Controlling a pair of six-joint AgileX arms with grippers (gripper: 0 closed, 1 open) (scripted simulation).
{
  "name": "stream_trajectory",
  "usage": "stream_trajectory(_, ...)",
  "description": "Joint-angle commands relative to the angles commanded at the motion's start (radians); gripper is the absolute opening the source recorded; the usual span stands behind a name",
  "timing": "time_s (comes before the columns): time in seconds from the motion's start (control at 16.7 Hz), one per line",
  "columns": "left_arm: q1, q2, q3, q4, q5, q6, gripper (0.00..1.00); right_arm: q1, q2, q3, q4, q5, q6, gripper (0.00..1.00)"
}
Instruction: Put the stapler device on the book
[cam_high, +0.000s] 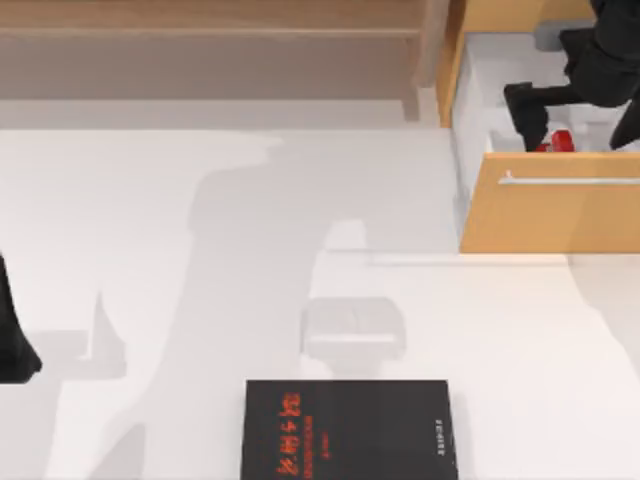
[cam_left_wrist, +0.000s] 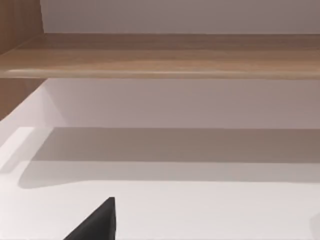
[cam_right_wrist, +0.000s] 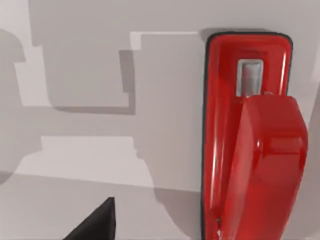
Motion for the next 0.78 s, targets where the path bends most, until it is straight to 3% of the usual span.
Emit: stream_trajectory(0.78, 0.000, 0.000, 0.000, 0.000, 0.000, 0.000, 1.00, -0.001, 0.039, -0.077, 0.117, 0.000, 0.000, 1.00)
